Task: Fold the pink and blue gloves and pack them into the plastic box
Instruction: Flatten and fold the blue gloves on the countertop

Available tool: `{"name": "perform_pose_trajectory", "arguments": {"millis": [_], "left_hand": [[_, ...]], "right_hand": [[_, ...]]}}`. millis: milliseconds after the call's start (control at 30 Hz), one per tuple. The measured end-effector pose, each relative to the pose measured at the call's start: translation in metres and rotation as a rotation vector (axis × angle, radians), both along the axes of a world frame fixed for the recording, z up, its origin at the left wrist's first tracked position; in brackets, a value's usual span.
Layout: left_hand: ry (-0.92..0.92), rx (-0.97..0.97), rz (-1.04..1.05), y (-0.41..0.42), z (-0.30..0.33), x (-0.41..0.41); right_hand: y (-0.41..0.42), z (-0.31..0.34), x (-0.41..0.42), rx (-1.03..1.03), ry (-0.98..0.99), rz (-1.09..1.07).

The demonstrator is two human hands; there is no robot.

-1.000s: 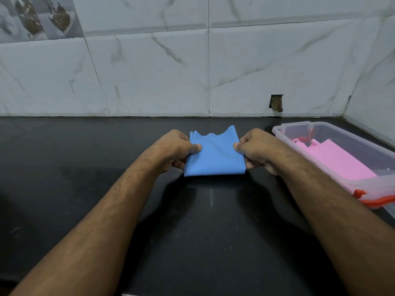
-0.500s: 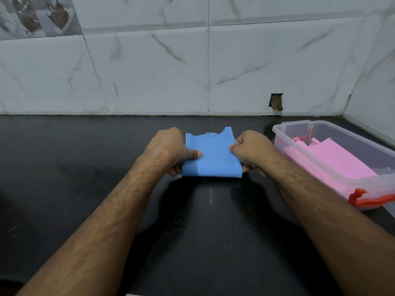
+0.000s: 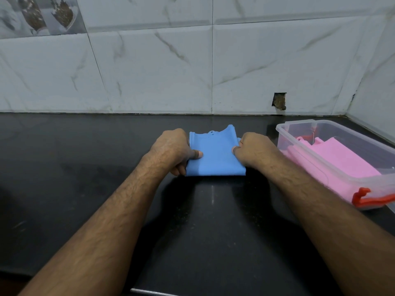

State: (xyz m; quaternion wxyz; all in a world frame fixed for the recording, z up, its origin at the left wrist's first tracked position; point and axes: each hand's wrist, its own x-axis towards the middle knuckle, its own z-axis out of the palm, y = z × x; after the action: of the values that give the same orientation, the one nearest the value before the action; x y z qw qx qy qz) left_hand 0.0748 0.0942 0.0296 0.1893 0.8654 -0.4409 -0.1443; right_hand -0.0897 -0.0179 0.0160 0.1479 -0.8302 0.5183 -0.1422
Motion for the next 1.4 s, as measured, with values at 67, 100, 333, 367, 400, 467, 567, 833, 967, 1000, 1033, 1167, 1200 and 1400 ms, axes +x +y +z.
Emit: {"name": "perform_pose_trajectory", "arguments": {"millis": [67,100,333,367,400,467,567,833,967,1000,1033,1167,1200,1400], "left_hand": [[-0.014,0.013,-0.002,0.000,0.000,0.001],[-0.022,0.021,-0.003,0.000,0.000,0.001],[-0.067,0.038,0.062,-0.003,-0.002,0.003],[-0.073,0.043,0.067,-0.004,-0.003,0.004],[-0.070,0.050,0.068,-0.004,-0.003,0.005],[-0.037,0.047,0.070,-0.005,-0.004,0.007],[0.052,0.000,0.086,-0.010,-0.010,0.012],[0.339,-0.175,0.096,-0.020,-0.020,0.018],[0.670,-0.391,0.094,-0.022,-0.017,0.014],[0.769,-0.439,0.090,-0.021,-0.017,0.012],[0.855,-0.486,0.087,-0.021,-0.017,0.009],[0.872,-0.583,0.078,-0.017,-0.024,-0.003],[0.849,-0.608,0.069,-0.015,-0.025,-0.006],[0.771,-0.807,0.204,0.007,-0.035,-0.024]], "right_hand": [[0.000,-0.002,0.001,-0.008,0.047,0.005],[0.000,-0.003,0.001,-0.002,0.060,0.006],[-0.005,-0.005,-0.002,0.183,-0.213,0.038],[-0.005,-0.006,-0.003,0.267,-0.332,0.035],[-0.004,-0.005,-0.003,0.346,-0.434,0.032],[-0.002,-0.002,-0.003,0.460,-0.555,0.026],[-0.002,0.001,-0.003,0.526,-0.607,0.018],[-0.002,0.000,0.000,0.244,-0.673,0.018],[-0.002,0.004,0.002,0.159,-0.729,0.013],[-0.002,0.004,0.002,0.145,-0.753,0.009],[-0.002,0.003,0.003,0.124,-0.770,0.004],[0.002,-0.003,0.002,0.021,-0.749,-0.001],[0.006,-0.006,0.002,0.000,-0.734,-0.003],[0.035,-0.021,-0.011,-0.046,-0.774,0.000]]}}
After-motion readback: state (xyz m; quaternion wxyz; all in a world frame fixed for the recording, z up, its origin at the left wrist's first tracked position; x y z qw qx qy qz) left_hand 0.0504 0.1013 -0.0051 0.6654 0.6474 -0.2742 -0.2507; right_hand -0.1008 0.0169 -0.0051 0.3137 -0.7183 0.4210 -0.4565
